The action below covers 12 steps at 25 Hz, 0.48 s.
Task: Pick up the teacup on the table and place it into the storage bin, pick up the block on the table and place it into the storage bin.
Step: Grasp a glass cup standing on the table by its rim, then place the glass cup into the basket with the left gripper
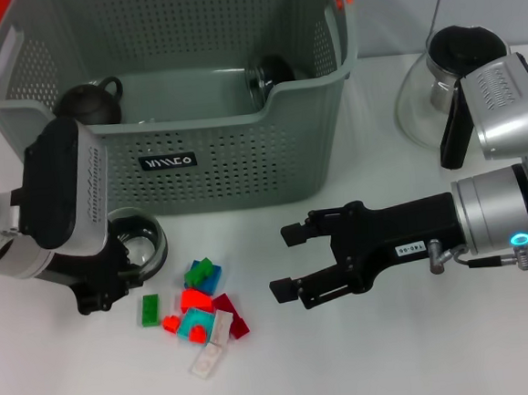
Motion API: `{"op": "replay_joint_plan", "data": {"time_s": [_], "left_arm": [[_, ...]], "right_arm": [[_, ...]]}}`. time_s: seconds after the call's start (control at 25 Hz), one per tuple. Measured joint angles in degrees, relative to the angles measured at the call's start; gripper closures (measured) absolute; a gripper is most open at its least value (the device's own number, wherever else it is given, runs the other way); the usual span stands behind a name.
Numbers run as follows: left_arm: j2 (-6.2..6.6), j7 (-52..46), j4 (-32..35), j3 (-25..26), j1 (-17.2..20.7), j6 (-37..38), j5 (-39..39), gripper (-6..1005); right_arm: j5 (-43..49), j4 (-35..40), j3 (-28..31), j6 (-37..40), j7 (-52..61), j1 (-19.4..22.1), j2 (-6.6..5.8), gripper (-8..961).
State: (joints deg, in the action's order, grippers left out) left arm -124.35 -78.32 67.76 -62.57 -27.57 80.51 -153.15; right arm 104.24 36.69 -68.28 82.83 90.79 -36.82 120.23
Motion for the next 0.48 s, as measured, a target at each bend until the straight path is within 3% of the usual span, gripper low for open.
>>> {"op": "replay_joint_plan", "data": {"time_s": [0.2,0.48], "left_arm": [[-0.01,-2.81,1.75,-0.41,0.31,2.79,0.28,936],[-0.16,-7.07,6.01,0.15,1.43,6.27,1.25,935]], "right_arm": [[0.0,0.19,-0.01,0.18,0.0,0.03,-0.02,8],[0.12,0.3,-0.01,0.31,-0.07,0.08,-0.13,8]]}}
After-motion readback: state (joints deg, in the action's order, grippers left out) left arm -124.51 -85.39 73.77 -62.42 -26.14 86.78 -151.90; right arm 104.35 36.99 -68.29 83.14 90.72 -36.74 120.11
